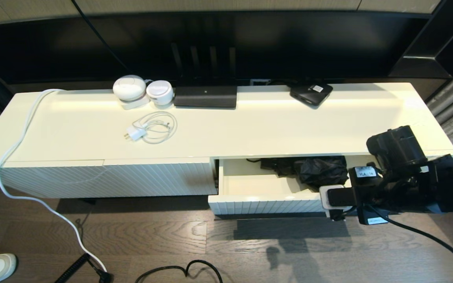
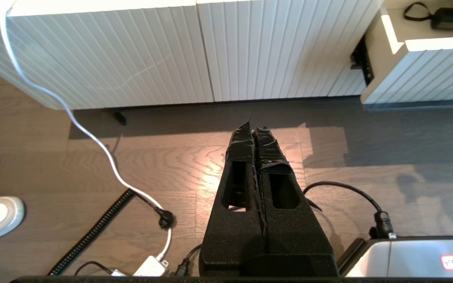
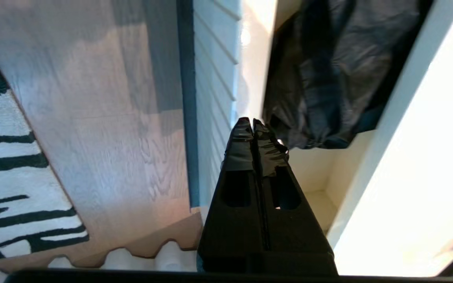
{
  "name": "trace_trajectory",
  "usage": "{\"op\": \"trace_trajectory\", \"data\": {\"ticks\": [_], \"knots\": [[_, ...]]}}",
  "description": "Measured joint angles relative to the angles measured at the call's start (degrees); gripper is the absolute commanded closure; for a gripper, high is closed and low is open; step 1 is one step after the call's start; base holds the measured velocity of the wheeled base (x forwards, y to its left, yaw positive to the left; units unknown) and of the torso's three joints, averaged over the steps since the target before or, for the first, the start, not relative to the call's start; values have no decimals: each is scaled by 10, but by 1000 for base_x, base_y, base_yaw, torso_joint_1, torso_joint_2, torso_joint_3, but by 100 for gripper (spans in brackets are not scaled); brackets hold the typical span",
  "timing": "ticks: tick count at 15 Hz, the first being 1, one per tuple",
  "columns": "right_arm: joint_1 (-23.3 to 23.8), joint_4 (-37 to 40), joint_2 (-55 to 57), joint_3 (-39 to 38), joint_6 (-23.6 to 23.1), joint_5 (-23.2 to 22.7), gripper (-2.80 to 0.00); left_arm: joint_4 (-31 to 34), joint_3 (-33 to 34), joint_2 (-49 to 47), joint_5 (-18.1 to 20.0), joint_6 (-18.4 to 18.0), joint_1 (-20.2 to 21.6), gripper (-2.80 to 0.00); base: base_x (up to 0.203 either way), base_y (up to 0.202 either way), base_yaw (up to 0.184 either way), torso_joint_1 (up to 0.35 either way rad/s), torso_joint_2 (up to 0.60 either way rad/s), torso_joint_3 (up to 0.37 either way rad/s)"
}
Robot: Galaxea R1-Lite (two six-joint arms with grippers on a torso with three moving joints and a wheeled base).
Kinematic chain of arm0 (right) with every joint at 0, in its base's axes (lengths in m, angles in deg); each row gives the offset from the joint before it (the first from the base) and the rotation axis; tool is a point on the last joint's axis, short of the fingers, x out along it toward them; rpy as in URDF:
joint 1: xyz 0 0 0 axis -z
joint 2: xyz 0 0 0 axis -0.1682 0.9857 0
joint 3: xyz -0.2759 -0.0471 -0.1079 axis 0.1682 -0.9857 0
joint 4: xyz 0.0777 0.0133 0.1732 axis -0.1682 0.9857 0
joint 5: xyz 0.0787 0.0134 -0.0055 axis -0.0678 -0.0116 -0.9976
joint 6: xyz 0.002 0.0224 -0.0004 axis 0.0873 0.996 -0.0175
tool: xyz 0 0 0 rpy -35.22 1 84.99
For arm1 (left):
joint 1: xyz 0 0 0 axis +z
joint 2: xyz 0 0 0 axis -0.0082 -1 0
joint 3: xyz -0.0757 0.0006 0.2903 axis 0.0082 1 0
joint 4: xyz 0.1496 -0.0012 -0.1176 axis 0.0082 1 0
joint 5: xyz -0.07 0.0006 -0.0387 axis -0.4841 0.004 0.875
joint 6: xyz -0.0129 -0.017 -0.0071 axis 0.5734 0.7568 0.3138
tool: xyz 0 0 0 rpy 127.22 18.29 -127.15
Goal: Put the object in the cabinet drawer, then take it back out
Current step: Open the drawer
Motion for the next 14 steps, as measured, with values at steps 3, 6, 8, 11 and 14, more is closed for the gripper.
{"op": "trace_trajectory", "data": {"ticks": [3, 6, 8, 11, 14], "knots": [[-9, 4, -7, 21, 4, 0, 0, 0, 0, 0, 0, 0, 0, 0, 0, 0, 0, 0, 0, 0], [-14, -5, 10, 37, 5, -1, 0, 0, 0, 0, 0, 0, 0, 0, 0, 0, 0, 0, 0, 0], [-14, -35, 31, 45, 5, -1, 0, 0, 0, 0, 0, 0, 0, 0, 0, 0, 0, 0, 0, 0], [-15, -61, 65, 59, 4, -1, 0, 0, 0, 0, 0, 0, 0, 0, 0, 0, 0, 0, 0, 0], [-15, -56, 86, 61, 3, -1, 0, 0, 0, 0, 0, 0, 0, 0, 0, 0, 0, 0, 0, 0]]}}
